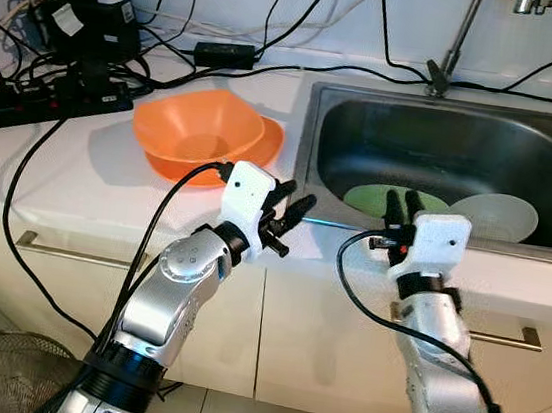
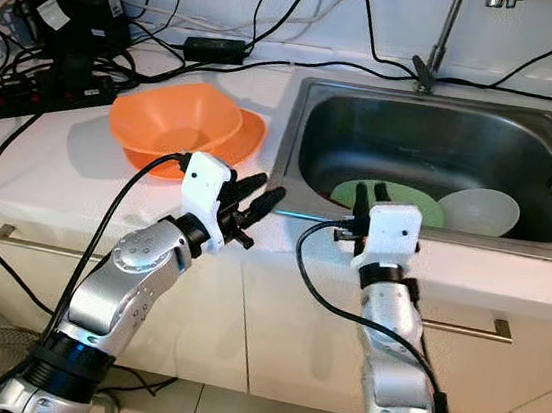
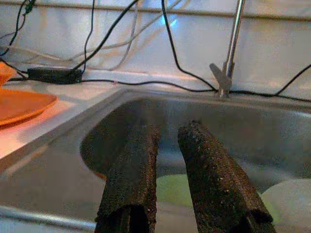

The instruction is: Kitchen organization

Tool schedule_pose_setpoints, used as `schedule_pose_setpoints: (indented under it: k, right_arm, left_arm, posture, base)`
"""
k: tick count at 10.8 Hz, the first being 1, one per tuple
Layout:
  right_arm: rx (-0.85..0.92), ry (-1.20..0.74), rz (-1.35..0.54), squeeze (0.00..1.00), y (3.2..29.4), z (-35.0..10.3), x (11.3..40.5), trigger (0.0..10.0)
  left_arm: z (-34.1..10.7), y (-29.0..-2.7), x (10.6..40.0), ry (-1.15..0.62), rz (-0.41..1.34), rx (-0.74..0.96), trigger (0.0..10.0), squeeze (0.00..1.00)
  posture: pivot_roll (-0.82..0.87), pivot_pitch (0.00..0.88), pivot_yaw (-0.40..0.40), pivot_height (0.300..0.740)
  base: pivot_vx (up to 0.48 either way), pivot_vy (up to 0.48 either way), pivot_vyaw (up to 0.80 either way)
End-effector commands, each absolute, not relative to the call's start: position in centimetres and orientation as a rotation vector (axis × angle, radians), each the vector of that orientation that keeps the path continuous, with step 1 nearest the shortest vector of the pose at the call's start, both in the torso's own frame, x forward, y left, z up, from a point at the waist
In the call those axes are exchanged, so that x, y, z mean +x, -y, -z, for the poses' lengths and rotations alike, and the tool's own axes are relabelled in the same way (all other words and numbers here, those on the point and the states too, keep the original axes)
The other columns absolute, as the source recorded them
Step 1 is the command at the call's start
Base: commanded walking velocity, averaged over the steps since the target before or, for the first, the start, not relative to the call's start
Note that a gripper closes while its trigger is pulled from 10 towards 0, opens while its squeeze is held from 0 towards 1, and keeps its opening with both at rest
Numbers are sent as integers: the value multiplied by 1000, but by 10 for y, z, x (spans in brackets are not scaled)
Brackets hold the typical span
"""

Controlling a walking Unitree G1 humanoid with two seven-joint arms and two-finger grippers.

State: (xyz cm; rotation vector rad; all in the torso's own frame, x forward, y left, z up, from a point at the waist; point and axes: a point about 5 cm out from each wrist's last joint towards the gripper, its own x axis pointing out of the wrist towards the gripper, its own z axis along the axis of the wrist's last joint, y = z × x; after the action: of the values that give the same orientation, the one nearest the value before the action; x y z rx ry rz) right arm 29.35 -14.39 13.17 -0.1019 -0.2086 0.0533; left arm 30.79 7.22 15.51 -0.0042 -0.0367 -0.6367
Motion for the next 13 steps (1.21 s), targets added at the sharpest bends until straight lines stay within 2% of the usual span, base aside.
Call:
schedule_pose_setpoints:
  k: [1,3,5,7,9,10,11,13]
  right_arm:
    - [-100,222,-66,0,138,-134,296,10000]
    - [-92,212,-67,0,134,-131,297,10000]
    - [-94,206,-68,0,132,-128,299,10000]
    - [-92,204,-71,0,130,-127,301,10000]
    - [-95,207,-73,0,129,-127,303,10000]
    - [-97,205,-64,0,131,-126,303,10000]
    - [-100,203,-63,0,131,-126,303,10000]
    - [-101,204,-62,0,132,-125,304,10000]
  left_arm:
    - [-157,-77,312,58,595,23,10000,0]
    - [-185,-84,321,175,537,95,10000,0]
    - [-232,-115,340,319,365,71,10000,0]
    - [-245,-146,357,300,236,82,10000,0]
    - [-233,-199,376,158,42,43,10000,0]
    - [-222,-220,379,94,-21,2,10000,1000]
    - [-217,-235,379,63,-68,-10,10000,1000]
    - [-222,-249,380,71,-88,-111,10000,1000]
  posture:
    - [13,0,60,740]
    - [15,0,59,740]
    - [25,0,57,740]
    - [30,0,62,740]
    - [21,0,71,740]
    - [20,0,71,740]
    - [17,0,74,740]
    - [19,0,72,740]
  base:
    - [0,0,0]
    - [0,0,0]
    - [0,0,0]
    - [0,0,0]
    - [0,0,0]
    - [0,0,0]
    - [0,0,0]
    - [0,0,0]
